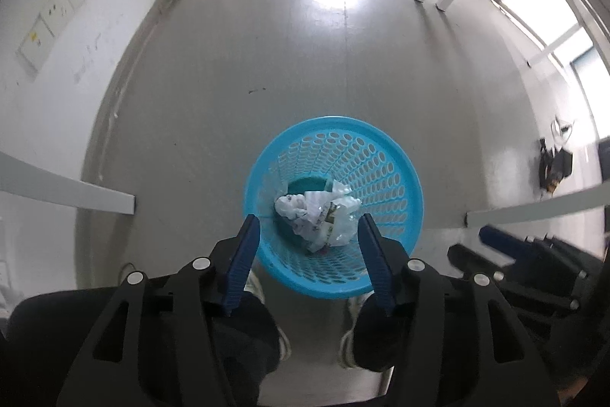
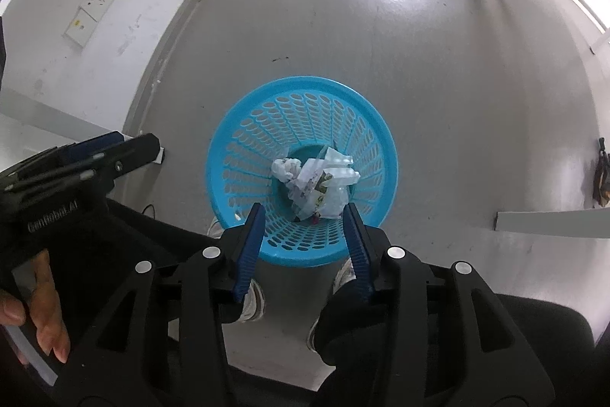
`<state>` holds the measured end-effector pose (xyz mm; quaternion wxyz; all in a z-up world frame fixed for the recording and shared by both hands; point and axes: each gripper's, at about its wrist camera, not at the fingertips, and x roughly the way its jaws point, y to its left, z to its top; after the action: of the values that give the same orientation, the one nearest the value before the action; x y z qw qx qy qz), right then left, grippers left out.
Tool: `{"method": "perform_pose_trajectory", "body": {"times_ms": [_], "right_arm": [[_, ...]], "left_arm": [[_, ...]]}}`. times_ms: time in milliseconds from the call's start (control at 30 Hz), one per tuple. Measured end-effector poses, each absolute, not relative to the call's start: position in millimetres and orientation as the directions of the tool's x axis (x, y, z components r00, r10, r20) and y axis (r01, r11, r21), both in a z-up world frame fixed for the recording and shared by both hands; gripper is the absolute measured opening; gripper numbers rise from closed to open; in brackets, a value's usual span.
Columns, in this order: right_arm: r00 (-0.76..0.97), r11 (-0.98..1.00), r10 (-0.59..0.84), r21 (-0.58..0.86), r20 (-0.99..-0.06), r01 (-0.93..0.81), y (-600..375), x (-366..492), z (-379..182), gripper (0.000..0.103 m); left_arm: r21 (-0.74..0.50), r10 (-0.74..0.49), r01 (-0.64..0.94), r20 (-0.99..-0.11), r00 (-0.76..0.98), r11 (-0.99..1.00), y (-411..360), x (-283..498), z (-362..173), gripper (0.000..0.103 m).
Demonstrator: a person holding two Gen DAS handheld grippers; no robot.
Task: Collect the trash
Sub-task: 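Open both tools to drop the bag and tissue into the wastebasket, then raise both open tools back toward the white box and blue tissue pack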
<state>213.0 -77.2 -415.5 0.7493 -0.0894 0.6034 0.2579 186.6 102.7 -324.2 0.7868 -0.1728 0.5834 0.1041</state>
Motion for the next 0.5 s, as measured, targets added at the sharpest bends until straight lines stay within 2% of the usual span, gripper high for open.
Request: {"method": "perform_pose_trajectory", "body": {"times_ms": [67, 167, 233, 367, 500], "right_arm": [[0.155, 0.849, 0.295, 0.184, -0.943, -0.496, -82.3, 205.3, -404.9, 0.046], [0.185, 0.837, 0.323, 0.190, -0.928, -0.512, -91.1, 189.4, -387.6, 0.049], [0.202, 0.834, 0.334, 0.188, -0.921, -0.519, -96.3, 180.6, -378.5, 0.054], [0.248, 0.832, 0.335, 0.162, -0.909, -0.531, -102.4, 166.4, -361.6, 0.057], [0.292, 0.828, 0.354, 0.153, -0.888, -0.539, -112.9, 151.6, -341.3, 0.062]], "left_arm": [[-0.149, -0.034, -0.352, -0.950, 0.311, 0.924, 100.5, 177.2, -314.9, 0.055], [-0.157, -0.031, -0.353, -0.941, 0.337, 0.922, 101.8, 160.6, -300.0, 0.064], [-0.142, -0.014, -0.349, -0.938, 0.346, 0.926, 100.1, 150.8, -290.0, 0.076], [-0.068, 0.057, -0.295, -0.917, 0.396, 0.953, 87.9, 133.2, -266.2, 0.084], [-0.057, 0.074, -0.268, -0.889, 0.452, 0.962, 81.7, 120.6, -247.6, 0.096]]}}
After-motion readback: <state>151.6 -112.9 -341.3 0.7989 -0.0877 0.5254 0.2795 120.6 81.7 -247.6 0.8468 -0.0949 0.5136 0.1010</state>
